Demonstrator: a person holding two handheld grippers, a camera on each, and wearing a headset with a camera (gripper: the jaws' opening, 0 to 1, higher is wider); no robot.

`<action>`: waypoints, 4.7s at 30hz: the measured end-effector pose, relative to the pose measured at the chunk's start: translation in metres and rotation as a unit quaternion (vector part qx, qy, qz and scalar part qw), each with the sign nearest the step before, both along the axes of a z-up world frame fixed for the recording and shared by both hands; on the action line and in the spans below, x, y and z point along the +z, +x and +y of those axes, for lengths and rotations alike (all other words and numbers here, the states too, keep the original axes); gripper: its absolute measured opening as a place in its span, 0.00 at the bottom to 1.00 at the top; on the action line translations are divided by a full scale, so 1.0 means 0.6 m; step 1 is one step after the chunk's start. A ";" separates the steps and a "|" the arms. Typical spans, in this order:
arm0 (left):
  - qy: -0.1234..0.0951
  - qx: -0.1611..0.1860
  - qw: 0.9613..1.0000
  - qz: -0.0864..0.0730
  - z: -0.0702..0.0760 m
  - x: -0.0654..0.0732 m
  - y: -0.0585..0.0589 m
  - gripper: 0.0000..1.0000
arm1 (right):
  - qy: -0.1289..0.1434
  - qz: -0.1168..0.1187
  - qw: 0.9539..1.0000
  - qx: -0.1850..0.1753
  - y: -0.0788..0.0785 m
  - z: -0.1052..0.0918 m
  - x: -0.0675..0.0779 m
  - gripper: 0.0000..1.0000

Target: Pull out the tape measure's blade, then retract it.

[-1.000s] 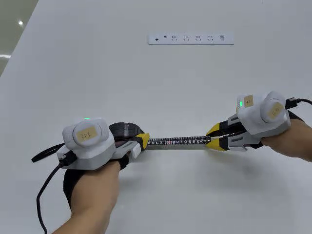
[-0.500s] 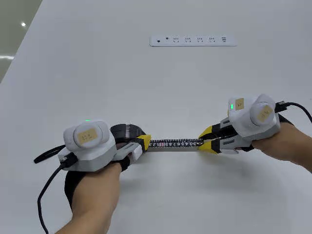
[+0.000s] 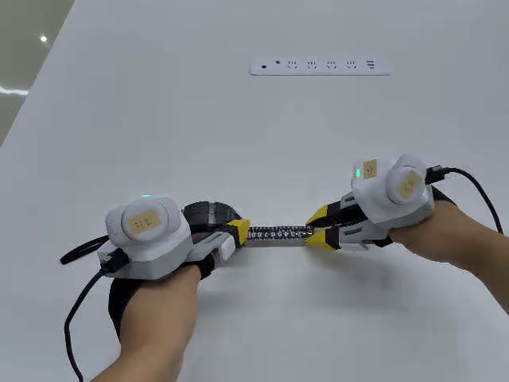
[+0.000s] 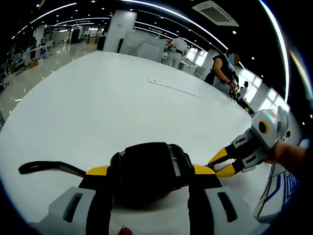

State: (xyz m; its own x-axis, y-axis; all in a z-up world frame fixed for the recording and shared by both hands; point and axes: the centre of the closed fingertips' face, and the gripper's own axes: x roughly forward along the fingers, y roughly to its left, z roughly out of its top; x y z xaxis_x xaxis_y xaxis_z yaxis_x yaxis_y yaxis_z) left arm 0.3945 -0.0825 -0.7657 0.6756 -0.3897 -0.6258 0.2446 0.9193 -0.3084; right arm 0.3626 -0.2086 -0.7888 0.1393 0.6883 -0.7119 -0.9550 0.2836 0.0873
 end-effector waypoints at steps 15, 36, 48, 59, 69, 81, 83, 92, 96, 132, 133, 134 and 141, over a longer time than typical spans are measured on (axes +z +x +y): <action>-0.008 -0.003 1.000 0.001 -0.001 0.001 -0.002 0.58 | 0.021 0.007 1.000 0.007 0.008 0.057 0.002 0.11; -0.012 -0.001 1.000 0.002 0.002 0.000 0.000 0.58 | 0.040 0.009 0.999 0.011 0.014 0.120 0.000 0.11; -0.013 0.000 1.000 0.003 0.002 0.001 0.000 0.59 | 0.044 0.007 0.999 0.015 0.017 0.137 0.001 0.11; -0.015 0.001 1.000 0.001 0.003 0.002 0.000 0.59 | 0.047 0.004 0.999 0.015 0.017 0.139 0.001 0.12; -0.018 -0.007 1.000 -0.005 0.002 0.004 0.000 0.60 | 0.050 0.006 0.999 0.002 0.016 0.139 0.004 0.16; -0.020 -0.016 1.000 -0.012 0.002 0.009 -0.004 0.59 | 0.053 0.005 0.998 -0.012 0.017 0.134 0.013 0.21; -0.018 -0.022 0.999 -0.015 0.003 0.011 -0.006 0.58 | 0.053 0.004 0.998 -0.015 0.011 0.130 0.015 0.23; -0.008 -0.054 0.998 -0.035 0.018 0.023 -0.015 0.58 | 0.067 0.002 0.996 -0.052 -0.002 0.108 0.025 0.30; 0.007 -0.070 0.997 -0.042 0.027 0.025 -0.024 0.59 | 0.073 0.002 0.995 -0.062 -0.007 0.104 0.033 0.32; 0.024 -0.197 0.978 -0.071 0.089 0.068 -0.094 0.78 | 0.084 -0.003 0.983 -0.166 -0.072 0.023 0.076 0.61; 0.021 -0.199 0.977 -0.072 0.090 0.070 -0.096 0.79 | 0.084 -0.001 0.982 -0.171 -0.074 0.020 0.076 0.63; 0.013 -0.202 0.977 -0.072 0.090 0.071 -0.097 0.80 | 0.080 -0.008 0.982 -0.172 -0.077 0.015 0.078 0.64; 0.017 -0.222 0.972 -0.076 0.092 0.082 -0.109 0.82 | 0.083 -0.019 0.979 -0.185 -0.091 -0.003 0.094 0.68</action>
State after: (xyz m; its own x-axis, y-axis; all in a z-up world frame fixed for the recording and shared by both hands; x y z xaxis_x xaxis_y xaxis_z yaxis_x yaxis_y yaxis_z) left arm 0.3293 -0.0274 -0.7167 0.5313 -0.6450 -0.5493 0.6601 0.7216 -0.2088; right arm 0.3079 -0.2102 -0.7324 0.4251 0.6918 -0.5837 -0.7935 0.5950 0.1273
